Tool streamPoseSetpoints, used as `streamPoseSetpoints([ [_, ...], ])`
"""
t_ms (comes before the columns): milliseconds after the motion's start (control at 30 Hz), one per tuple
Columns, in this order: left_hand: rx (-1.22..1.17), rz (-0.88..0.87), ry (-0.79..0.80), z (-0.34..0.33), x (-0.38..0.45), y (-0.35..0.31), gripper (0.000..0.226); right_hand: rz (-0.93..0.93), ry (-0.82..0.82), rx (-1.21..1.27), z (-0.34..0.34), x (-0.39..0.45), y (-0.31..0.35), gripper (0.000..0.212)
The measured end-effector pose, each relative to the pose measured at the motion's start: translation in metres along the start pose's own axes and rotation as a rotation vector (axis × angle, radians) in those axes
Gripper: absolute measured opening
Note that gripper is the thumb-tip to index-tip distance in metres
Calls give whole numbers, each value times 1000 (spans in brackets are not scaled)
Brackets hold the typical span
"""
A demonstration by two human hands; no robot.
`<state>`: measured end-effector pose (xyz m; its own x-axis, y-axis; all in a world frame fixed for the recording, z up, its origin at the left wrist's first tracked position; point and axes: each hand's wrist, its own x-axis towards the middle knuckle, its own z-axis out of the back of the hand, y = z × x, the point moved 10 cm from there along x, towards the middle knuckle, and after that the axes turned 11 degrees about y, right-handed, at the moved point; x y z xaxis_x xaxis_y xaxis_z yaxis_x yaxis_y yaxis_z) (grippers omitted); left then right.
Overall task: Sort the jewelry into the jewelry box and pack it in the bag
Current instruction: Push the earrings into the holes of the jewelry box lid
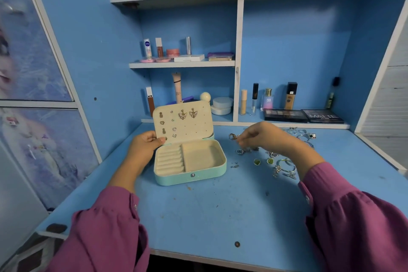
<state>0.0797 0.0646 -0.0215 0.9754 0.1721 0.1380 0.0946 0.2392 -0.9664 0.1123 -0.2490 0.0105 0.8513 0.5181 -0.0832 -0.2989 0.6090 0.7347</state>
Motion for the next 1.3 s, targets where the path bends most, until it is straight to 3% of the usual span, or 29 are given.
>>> streamPoseSetpoints([
  [533,-2,-2,-2,0,0,1,11,-251,208,-313,13,-24,-33,16],
  [867,-1,-7,-2,0,0,1,12,-119,83,-297,4,-10,-14,14],
  [1300,52,-35,-18,1,-1,0,11,-132,27,-188,18,-28,-16,2],
])
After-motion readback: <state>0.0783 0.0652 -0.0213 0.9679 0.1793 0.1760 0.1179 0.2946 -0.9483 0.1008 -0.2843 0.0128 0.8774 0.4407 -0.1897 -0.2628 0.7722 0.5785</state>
